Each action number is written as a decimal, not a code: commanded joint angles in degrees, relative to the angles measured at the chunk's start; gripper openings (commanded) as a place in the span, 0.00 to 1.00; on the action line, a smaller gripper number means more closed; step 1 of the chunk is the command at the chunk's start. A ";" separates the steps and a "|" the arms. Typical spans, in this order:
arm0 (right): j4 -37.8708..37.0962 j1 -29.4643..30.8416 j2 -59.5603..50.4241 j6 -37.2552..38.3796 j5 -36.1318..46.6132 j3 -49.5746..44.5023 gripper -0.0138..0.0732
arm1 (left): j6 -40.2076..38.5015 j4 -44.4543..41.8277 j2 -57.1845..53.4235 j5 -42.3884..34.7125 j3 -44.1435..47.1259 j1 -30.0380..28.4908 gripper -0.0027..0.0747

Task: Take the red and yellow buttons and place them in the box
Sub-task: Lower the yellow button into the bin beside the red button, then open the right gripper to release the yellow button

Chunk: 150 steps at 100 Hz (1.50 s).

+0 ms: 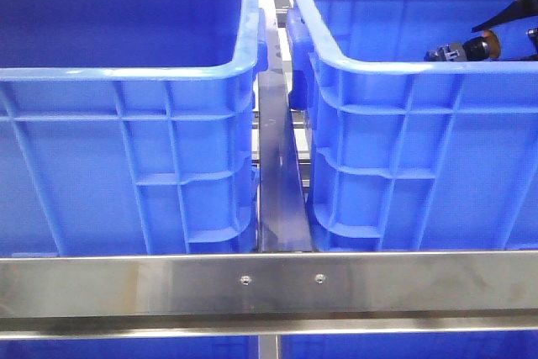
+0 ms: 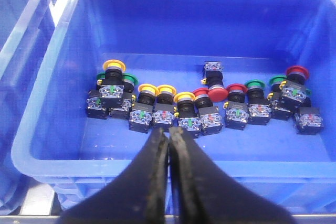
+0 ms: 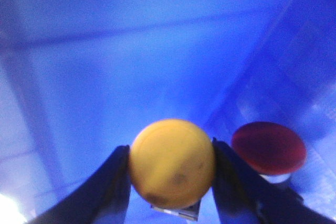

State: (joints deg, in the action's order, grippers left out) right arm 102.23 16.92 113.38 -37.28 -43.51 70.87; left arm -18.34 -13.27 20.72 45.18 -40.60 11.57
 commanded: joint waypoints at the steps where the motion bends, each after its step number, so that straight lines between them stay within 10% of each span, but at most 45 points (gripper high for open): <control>1: 3.63 -0.06 -2.74 0.19 -1.81 2.02 0.35 | -0.55 -0.61 0.40 -4.03 -1.25 -0.24 0.01; 53: 3.63 -0.06 -2.74 2.19 0.99 2.02 0.37 | -0.55 -0.61 0.40 -4.03 -1.25 -0.24 0.01; 91: 3.63 -0.06 -2.74 2.19 1.11 2.02 0.72 | -0.55 -0.61 0.40 -4.03 -1.25 -0.24 0.01; 150: 2.91 0.52 -5.08 -3.98 -5.98 1.18 0.72 | -0.55 -0.51 0.40 -4.03 -1.25 -0.24 0.01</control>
State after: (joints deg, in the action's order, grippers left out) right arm 102.50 17.01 113.26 -38.08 -44.59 71.13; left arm -18.34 -13.27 20.72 45.18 -40.60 11.57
